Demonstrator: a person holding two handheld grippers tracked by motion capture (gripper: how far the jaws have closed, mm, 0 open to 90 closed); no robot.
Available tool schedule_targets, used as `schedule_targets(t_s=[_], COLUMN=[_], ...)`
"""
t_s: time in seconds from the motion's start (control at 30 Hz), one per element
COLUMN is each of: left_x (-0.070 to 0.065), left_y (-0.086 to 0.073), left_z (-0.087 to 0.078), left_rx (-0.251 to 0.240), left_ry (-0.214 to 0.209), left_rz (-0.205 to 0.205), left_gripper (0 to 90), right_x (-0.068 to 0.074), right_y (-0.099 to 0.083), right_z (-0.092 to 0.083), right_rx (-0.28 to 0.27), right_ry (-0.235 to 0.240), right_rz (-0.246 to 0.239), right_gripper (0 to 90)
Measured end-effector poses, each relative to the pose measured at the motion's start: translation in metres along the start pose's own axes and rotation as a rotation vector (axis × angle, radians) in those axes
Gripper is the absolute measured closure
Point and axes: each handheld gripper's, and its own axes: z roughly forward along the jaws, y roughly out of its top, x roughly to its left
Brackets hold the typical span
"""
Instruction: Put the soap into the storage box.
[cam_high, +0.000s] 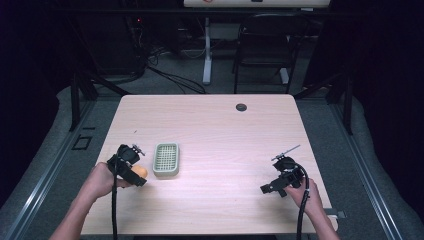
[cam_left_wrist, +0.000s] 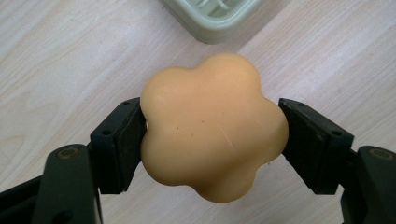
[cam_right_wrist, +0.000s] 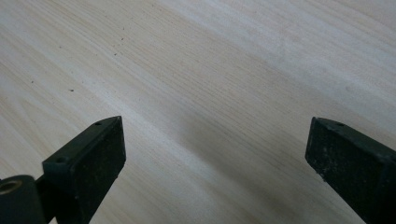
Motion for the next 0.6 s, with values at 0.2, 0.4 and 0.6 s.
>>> schedule_targets(t_s=[0.2, 0.4, 0.6], left_x=[0.000, 0.002, 0.003], left_y=[0.006, 0.014, 0.021], left_z=[-0.001, -0.005, -0.007], left_rx=[-0.001, -0.006, -0.010], left_ry=[-0.005, 0.001, -0.001], left_rz=[0.007, 0.013, 0.021], left_gripper=[26.8, 26.7, 26.7], right_x=[0.001, 0.001, 0.001], right_y=[0.000, 0.000, 0.000], right_z=[0.000, 0.001, 0.001], right_rx=[-0.007, -0.011, -0.011], right_ry=[0.006, 0.009, 0.010], right_rz=[0.007, 0.013, 0.013], right_gripper=[4.6, 4.6, 4.6])
